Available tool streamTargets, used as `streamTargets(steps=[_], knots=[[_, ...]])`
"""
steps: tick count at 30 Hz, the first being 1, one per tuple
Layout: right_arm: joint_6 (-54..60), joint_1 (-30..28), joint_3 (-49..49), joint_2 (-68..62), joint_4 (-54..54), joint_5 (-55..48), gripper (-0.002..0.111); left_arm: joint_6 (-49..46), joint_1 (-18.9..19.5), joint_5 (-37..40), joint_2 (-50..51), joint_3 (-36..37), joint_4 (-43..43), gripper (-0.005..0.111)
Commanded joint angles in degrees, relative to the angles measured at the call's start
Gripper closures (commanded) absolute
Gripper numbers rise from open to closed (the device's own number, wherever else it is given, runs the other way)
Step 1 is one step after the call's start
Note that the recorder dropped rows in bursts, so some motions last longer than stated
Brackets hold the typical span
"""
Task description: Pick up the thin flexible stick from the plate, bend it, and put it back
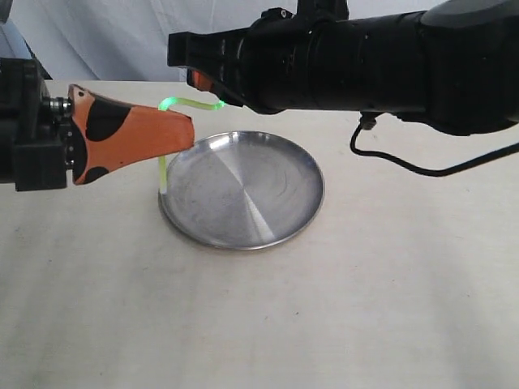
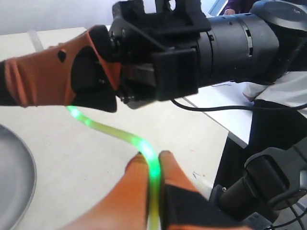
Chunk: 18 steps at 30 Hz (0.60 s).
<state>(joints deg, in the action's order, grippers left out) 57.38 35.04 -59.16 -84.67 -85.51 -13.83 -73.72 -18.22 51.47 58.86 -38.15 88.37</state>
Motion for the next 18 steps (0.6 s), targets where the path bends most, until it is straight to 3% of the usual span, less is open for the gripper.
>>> streamTargets(steps=[1, 18], knots=[[0.66, 0.3, 1.8, 1.52, 1.46, -5.17, 0.109, -1.15, -0.15, -5.54, -0.26, -0.69, 4.37, 0.107], [0.66, 0.41, 5.12, 5.77, 0.43, -8.29, 0.109, -1.96, -0.15, -9.35, -0.15, -0.69, 6.05, 0.107]])
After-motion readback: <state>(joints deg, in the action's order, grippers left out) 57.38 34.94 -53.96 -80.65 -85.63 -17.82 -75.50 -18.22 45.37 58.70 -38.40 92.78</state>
